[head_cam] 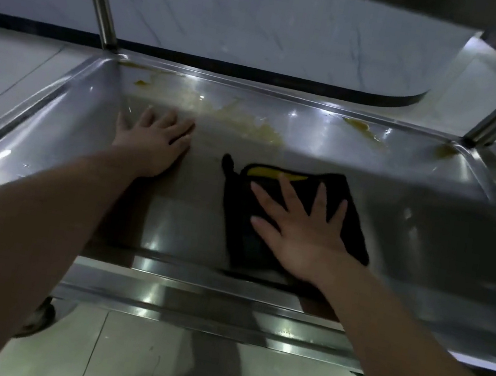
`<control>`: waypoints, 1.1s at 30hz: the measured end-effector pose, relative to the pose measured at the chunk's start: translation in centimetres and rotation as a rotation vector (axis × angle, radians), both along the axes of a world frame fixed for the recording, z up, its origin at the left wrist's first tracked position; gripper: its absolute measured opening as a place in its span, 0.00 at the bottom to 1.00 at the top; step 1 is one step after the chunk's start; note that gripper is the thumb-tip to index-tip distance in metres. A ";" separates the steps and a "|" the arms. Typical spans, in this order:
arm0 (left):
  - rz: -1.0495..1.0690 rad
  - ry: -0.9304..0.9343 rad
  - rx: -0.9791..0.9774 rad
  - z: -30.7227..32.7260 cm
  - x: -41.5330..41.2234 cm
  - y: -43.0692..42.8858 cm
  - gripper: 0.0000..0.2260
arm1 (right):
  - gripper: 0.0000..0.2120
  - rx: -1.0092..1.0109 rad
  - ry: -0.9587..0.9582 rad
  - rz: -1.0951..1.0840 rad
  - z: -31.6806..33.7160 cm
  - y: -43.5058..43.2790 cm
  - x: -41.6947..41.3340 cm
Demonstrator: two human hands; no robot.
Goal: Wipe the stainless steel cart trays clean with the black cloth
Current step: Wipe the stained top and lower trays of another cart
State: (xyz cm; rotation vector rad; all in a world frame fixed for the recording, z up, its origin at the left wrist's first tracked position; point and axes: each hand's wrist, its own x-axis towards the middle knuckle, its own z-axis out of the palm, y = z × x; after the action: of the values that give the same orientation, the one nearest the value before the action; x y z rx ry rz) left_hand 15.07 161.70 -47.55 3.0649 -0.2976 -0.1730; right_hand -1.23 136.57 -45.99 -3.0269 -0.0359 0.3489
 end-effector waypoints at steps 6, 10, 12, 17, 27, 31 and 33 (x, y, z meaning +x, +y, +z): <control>-0.025 -0.054 -0.021 -0.4 0.5 -0.1 0.23 | 0.27 0.014 -0.052 -0.124 -0.6 1.8 14.3; -0.030 -0.063 -0.025 -0.6 0.6 -0.4 0.23 | 0.28 -0.001 -0.079 -0.251 -1.0 2.3 18.2; -0.023 -0.057 -0.033 -0.5 0.7 -0.6 0.23 | 0.28 -0.011 -0.079 -0.237 -1.1 2.2 17.7; -0.021 -0.035 -0.040 -0.2 0.5 -0.8 0.23 | 0.27 0.011 -0.011 -0.134 -0.6 2.7 9.9; -0.013 -0.072 -0.093 -0.7 -0.4 -0.4 0.23 | 0.26 -0.047 -0.066 -0.049 -0.7 5.6 3.3; 0.006 -0.088 -0.095 -1.1 -0.7 -0.3 0.23 | 0.27 -0.018 -0.143 -0.158 -1.4 5.4 14.2; 0.009 -0.095 -0.101 -1.1 -0.7 -0.3 0.22 | 0.28 -0.012 -0.152 -0.210 -1.5 5.7 17.8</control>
State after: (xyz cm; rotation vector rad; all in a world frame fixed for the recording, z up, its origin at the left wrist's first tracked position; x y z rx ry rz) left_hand 14.33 161.36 -48.62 2.9784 -0.2873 -0.0119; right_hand 16.55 142.31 -47.48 -3.0241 0.2716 0.1016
